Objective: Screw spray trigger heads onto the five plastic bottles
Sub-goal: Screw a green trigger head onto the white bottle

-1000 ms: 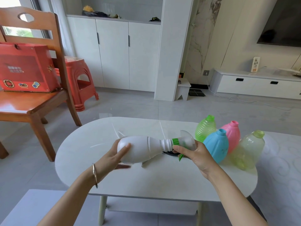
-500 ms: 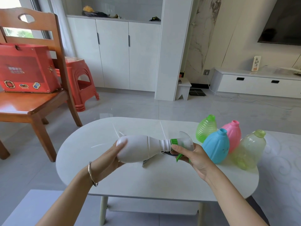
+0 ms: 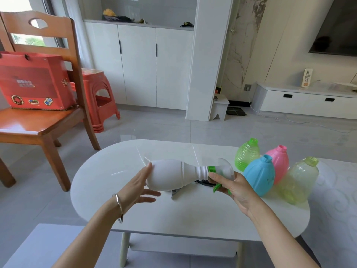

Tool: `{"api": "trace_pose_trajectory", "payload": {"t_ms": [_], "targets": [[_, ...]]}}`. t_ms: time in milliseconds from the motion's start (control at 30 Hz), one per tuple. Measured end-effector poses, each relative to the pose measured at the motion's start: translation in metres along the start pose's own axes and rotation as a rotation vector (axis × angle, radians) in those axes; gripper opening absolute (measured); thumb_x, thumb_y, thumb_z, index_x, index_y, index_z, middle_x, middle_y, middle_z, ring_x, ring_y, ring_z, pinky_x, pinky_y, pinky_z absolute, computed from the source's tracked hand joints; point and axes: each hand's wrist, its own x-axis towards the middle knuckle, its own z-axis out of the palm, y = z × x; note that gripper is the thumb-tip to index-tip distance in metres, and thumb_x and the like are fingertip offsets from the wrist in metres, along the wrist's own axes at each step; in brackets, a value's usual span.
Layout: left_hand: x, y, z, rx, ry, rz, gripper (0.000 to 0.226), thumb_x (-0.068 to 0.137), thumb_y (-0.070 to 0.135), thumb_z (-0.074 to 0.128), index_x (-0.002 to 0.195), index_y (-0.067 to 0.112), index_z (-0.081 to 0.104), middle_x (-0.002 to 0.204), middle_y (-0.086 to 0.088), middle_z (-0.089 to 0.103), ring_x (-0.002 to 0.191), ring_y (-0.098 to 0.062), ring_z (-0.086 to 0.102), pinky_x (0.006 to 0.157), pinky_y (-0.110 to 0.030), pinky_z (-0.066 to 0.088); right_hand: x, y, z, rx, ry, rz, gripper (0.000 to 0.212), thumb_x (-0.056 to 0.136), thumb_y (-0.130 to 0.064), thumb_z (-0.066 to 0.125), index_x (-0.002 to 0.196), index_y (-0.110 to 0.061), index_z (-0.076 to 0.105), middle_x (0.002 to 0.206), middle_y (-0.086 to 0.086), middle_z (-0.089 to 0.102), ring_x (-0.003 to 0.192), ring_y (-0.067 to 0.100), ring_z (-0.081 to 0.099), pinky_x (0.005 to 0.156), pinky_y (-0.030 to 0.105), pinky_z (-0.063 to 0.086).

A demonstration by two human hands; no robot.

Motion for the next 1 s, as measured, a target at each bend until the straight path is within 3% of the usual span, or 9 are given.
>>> {"api": "trace_pose_trajectory", "payload": {"t_ms": [100,167,333,400,567,733,833,900,1000], "targets": [[-0.005,0.008,-0.005,-0.093,-0.113,0.137,0.073,0.065,0.061,0.073,0.129,0.038,0.048,0.131,0.002,0.059,0.114,-0.017,0.062,0.085,-0.024,0.054,0.001,0.000,-0.005,0.046,0.028,0.063,0.038,0.058,-0.033,0.080,0.089,-0.013,0.071,0.075,0.003,0.073,0.073,0.012,0.070,0.070,0.026,0.054],[-0.007,0.009,-0.007,-0.143,-0.195,0.138,0.073,0.066,0.054,0.077,0.131,0.032,0.050,0.131,0.002,0.060,0.122,-0.021,0.056,0.092,-0.025,0.051,0.001,0.000,-0.006,0.061,0.005,0.080,0.040,0.057,-0.033,0.079,0.091,-0.012,0.071,0.075,0.003,0.073,0.072,0.011,0.070,0.071,0.026,0.054],[-0.008,0.006,0.000,-0.035,-0.142,-0.125,0.062,0.067,0.078,0.037,0.115,0.041,0.050,0.118,-0.011,0.061,0.092,-0.028,0.071,0.069,-0.037,0.059,-0.002,-0.001,-0.004,-0.006,-0.026,0.043,0.051,0.053,-0.032,0.081,0.097,-0.009,0.071,0.078,0.002,0.075,0.074,0.008,0.070,0.067,0.022,0.053],[-0.008,0.005,0.000,-0.002,-0.101,-0.060,0.059,0.067,0.071,0.044,0.121,0.046,0.047,0.120,-0.008,0.057,0.087,-0.025,0.072,0.069,-0.035,0.059,-0.002,-0.001,-0.004,0.010,-0.014,0.034,0.048,0.058,-0.027,0.079,0.100,-0.008,0.070,0.080,0.001,0.074,0.072,0.007,0.069,0.069,0.023,0.053],[-0.011,0.008,-0.002,-0.087,-0.099,0.119,0.063,0.069,0.052,0.072,0.127,0.040,0.049,0.131,0.007,0.059,0.115,-0.014,0.061,0.083,-0.023,0.054,-0.002,-0.002,-0.008,0.098,0.013,0.068,0.041,0.057,-0.028,0.079,0.094,-0.010,0.071,0.081,0.005,0.076,0.074,0.012,0.071,0.065,0.020,0.055],[-0.013,0.007,0.006,-0.115,-0.104,-0.130,0.063,0.070,0.072,0.050,0.120,0.034,0.055,0.116,-0.013,0.068,0.101,-0.032,0.068,0.074,-0.041,0.059,-0.003,0.000,0.000,0.002,-0.015,0.025,0.052,0.050,-0.033,0.082,0.094,-0.007,0.072,0.083,0.006,0.074,0.073,0.012,0.068,0.066,0.019,0.054],[-0.011,0.002,0.007,-0.038,0.001,0.004,0.064,0.061,0.069,0.069,0.117,0.040,0.056,0.120,-0.005,0.061,0.096,-0.022,0.070,0.072,-0.039,0.059,-0.004,0.002,0.001,0.016,-0.014,0.040,0.046,0.051,-0.031,0.082,0.089,-0.007,0.072,0.073,0.006,0.072,0.067,0.012,0.068,0.062,0.018,0.053],[-0.013,0.006,0.003,-0.023,-0.013,0.097,0.065,0.057,0.061,0.077,0.117,0.045,0.057,0.125,0.002,0.058,0.105,-0.020,0.065,0.076,-0.036,0.058,-0.004,0.000,-0.001,0.030,-0.024,0.029,0.047,0.051,-0.030,0.082,0.090,-0.006,0.072,0.071,0.005,0.071,0.066,0.013,0.067,0.065,0.020,0.054],[-0.013,0.009,-0.006,-0.078,-0.102,0.055,0.069,0.057,0.055,0.081,0.120,0.043,0.058,0.124,0.004,0.062,0.110,-0.022,0.064,0.080,-0.037,0.057,-0.004,-0.005,-0.002,0.006,-0.037,-0.039,0.050,0.051,-0.032,0.082,0.092,-0.006,0.072,0.077,0.006,0.073,0.070,0.015,0.068,0.066,0.020,0.054]]}}
